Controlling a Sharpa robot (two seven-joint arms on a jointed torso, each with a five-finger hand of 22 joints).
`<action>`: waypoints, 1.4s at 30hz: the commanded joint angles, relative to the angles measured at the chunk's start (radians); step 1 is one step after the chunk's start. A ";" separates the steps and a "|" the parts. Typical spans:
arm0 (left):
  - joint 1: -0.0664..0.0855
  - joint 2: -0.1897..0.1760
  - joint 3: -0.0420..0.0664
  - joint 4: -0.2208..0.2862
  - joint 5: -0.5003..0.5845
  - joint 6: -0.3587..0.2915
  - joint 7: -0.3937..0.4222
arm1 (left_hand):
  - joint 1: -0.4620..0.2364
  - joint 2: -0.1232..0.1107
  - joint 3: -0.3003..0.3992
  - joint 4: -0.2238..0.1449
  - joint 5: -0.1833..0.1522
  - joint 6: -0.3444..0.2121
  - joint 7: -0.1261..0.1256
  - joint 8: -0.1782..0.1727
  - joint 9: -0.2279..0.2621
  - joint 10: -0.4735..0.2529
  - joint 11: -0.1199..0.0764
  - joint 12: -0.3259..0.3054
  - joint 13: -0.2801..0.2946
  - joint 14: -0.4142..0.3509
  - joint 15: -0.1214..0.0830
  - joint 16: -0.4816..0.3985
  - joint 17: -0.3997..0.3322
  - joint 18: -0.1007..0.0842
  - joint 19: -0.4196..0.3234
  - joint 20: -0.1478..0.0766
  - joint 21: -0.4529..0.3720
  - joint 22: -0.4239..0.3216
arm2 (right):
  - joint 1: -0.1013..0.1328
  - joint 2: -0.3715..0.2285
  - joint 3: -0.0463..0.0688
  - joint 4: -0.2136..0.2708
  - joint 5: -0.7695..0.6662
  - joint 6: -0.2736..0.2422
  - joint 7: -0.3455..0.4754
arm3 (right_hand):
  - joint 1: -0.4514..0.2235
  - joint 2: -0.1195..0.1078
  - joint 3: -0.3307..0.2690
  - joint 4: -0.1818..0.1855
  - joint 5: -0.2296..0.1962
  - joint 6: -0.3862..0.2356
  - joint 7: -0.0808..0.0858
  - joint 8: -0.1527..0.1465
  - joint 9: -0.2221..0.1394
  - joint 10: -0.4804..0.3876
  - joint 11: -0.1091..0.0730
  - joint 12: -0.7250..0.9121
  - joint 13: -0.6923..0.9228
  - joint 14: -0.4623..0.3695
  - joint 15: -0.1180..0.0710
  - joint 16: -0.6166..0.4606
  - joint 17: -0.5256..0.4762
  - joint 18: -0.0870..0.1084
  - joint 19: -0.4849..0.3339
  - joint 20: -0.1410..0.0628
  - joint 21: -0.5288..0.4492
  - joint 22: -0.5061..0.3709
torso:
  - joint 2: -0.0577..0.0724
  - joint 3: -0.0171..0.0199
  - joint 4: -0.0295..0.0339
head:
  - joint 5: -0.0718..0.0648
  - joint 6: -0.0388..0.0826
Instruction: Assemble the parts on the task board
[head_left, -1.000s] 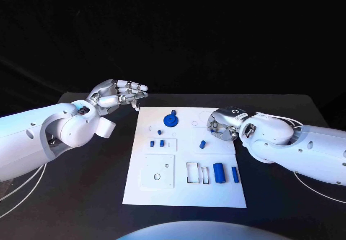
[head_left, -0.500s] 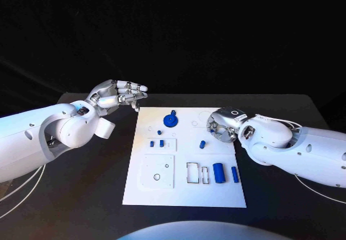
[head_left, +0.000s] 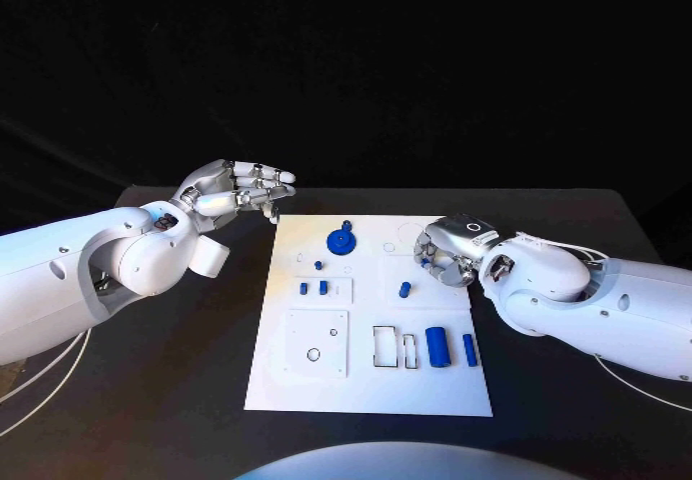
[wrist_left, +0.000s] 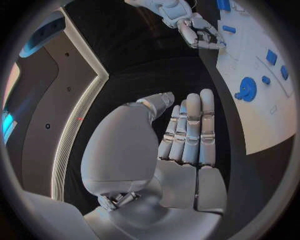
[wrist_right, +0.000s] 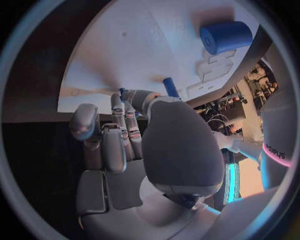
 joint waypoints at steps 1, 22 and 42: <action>0.000 0.003 0.001 -0.002 0.002 0.022 0.006 | -0.006 0.006 -0.004 -0.004 0.007 -0.003 0.003 -0.005 -0.001 -0.007 -0.001 0.006 -0.001 -0.001 0.007 -0.004 -0.001 0.006 0.000 0.004 -0.004 -0.002 | 0.002 -0.005 0.002 0.015 -0.008 -0.038 -0.001 | -0.003 0.007 0.001 -0.005 -0.006 0.001 -0.002 0.007 0.001 0.038 -0.031 0.003 0.002 0.048 -0.005 0.004 0.001 -0.020 0.004 0.000 0.006 0.011 | -0.001 -0.0008 0.0000 | -0.001 0.001; -0.002 0.009 0.000 -0.012 -0.019 0.038 0.006 | -0.016 0.007 -0.010 0.001 0.006 -0.010 0.006 -0.010 -0.004 -0.019 0.003 0.008 -0.002 0.000 0.011 -0.005 -0.002 0.005 -0.001 0.007 -0.009 -0.005 | 0.000 -0.037 0.008 0.182 0.038 -0.149 0.036 | -0.010 0.007 0.006 -0.019 -0.020 0.003 -0.003 0.011 0.007 0.042 -0.032 0.001 0.005 0.049 -0.006 0.006 0.003 -0.024 0.014 0.000 0.029 0.025 | -0.001 0.0014 0.0002 | 0.011 0.003; -0.004 0.029 -0.002 -0.021 -0.016 0.043 0.008 | -0.028 0.008 -0.017 0.009 0.004 -0.010 0.006 -0.010 -0.005 -0.023 0.003 0.014 -0.001 0.001 0.013 -0.004 -0.002 0.006 0.000 0.010 -0.016 -0.010 | -0.059 0.131 0.007 0.183 0.022 -0.130 0.059 | -0.012 0.010 0.009 -0.025 -0.026 0.000 -0.001 0.010 0.008 0.042 -0.031 -0.001 0.006 0.048 -0.006 0.006 0.001 -0.023 0.014 0.000 0.026 0.025 | 0.000 -0.0043 0.0008 | 0.077 -0.016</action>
